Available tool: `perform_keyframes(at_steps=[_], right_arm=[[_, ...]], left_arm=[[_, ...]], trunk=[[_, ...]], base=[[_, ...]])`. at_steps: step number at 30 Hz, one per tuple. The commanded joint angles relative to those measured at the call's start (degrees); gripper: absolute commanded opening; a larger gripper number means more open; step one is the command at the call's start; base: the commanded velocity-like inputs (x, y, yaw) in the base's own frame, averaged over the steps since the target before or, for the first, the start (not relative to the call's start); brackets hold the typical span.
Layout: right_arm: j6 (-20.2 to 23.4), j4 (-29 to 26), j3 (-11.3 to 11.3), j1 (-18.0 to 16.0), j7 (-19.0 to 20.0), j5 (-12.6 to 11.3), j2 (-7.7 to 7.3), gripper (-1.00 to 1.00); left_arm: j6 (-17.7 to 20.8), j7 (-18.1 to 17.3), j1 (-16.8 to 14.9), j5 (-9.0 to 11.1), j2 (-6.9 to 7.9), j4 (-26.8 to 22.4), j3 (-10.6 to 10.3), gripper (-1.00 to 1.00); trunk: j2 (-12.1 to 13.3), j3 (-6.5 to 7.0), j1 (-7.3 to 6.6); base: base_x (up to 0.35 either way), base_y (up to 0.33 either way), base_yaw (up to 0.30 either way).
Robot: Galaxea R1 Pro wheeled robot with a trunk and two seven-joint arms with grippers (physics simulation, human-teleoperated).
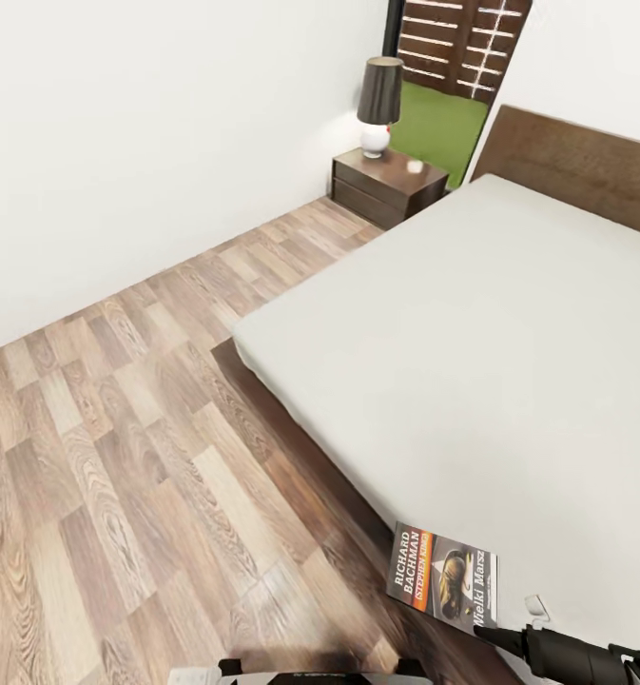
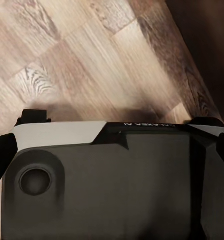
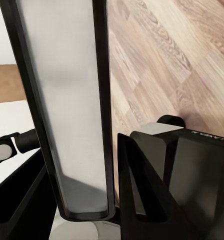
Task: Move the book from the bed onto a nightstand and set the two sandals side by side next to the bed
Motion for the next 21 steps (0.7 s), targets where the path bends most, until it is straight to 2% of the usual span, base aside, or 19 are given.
perform_keyframes(at_steps=[1, 21], right_arm=[[0.60, -0.01, -0.14, 0.00, 0.21, -0.05, 0.00, -1.00], [0.60, -0.01, -0.12, 0.00, 0.17, -0.05, 0.00, -1.00]], left_arm=[[-0.08, -0.27, -0.04, 0.54, 0.03, 0.08, -0.13, 1.00], [-0.08, -0.27, -0.04, 0.50, 0.03, 0.58, -0.13, 1.00]], trunk=[[-0.03, -0.06, 0.01], [-0.03, -0.57, 0.01]], base=[[0.000, 0.000, 0.282], [0.000, 0.000, 0.282]])
